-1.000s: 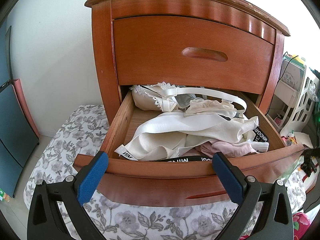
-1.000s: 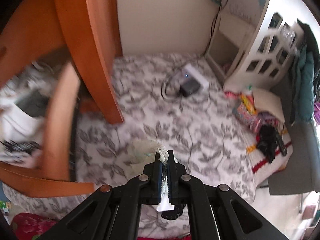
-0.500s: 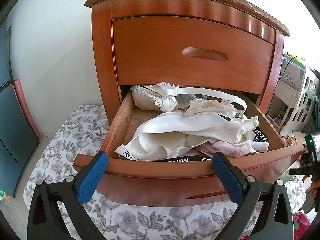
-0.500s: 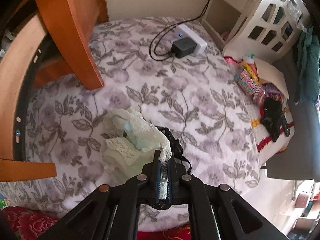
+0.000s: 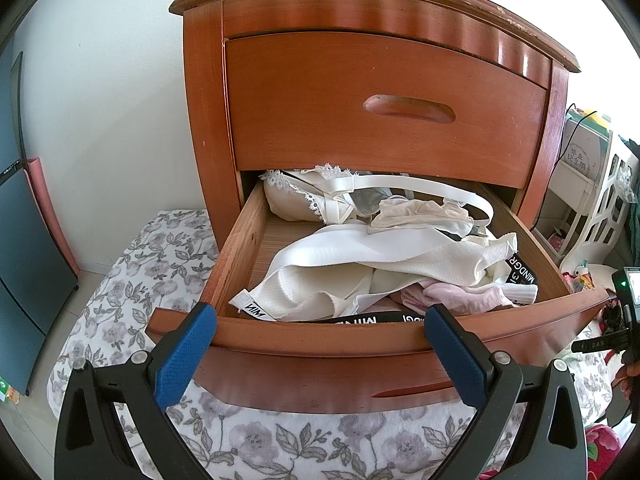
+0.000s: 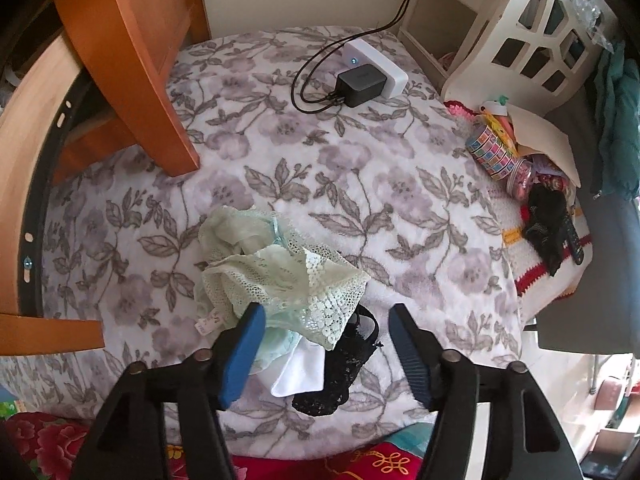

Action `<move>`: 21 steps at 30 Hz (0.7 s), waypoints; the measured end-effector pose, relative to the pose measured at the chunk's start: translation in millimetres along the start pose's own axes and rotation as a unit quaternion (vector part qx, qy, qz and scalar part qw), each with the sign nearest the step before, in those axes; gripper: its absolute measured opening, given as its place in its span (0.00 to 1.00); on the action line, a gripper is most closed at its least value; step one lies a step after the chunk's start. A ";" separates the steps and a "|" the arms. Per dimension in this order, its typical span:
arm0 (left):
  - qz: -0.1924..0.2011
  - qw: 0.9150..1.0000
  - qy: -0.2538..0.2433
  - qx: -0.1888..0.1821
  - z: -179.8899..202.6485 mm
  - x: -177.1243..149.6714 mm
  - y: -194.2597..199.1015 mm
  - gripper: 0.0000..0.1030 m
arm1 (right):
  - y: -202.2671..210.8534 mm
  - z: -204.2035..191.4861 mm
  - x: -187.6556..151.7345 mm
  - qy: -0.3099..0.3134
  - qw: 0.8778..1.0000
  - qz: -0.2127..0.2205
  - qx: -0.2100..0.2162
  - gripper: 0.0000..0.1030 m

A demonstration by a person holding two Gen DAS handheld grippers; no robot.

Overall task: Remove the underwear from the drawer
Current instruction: 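Open the right gripper to drop the green lace garment on the bedspread, then move the right gripper back into the drawer and grasp a white garment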

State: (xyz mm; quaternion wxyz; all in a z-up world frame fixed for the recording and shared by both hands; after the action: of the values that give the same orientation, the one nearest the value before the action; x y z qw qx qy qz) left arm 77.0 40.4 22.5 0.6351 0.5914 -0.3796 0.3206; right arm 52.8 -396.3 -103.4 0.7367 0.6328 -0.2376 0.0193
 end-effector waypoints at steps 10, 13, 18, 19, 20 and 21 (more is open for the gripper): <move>0.000 1.000 0.000 0.000 0.0 -0.2 -0.1 1.00 | 5.8 3.1 -1.3 -0.013 1.000 0.015 0.006 1.00; 0.000 1.000 0.000 0.000 0.0 -0.2 -0.1 1.00 | 10.6 4.2 0.7 -0.016 1.000 0.024 0.006 1.00; 0.000 1.000 0.000 0.000 0.1 -0.1 0.0 1.00 | 24.0 6.5 6.6 -0.035 0.998 0.052 0.016 1.00; 0.000 1.000 0.000 0.000 -0.1 -0.2 -0.1 1.00 | 26.7 6.2 7.8 -0.038 0.997 0.059 0.018 1.00; 0.000 1.000 0.000 0.000 -0.1 -0.1 0.0 1.00 | 28.8 5.6 8.8 -0.041 0.997 0.065 0.022 1.00; 0.000 1.000 0.000 0.000 -0.1 -0.1 0.0 1.00 | 30.4 4.8 9.2 -0.043 0.996 0.069 0.026 1.00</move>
State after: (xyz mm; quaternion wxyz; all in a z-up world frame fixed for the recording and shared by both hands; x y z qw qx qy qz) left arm 77.0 40.5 22.4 0.6351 0.5915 -0.3795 0.3206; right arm 49.4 -397.3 -71.4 0.7058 0.6341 -0.3121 0.0490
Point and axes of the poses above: each gripper's, at about its wrist camera, not at the fingertips, and y roughly against the way its jaws point, z to its right, x to its top, the point moved 1 cm from there along -y, roughly the way its jaws point, and after that the axes turned 8 degrees about z, right-handed, at the moved point
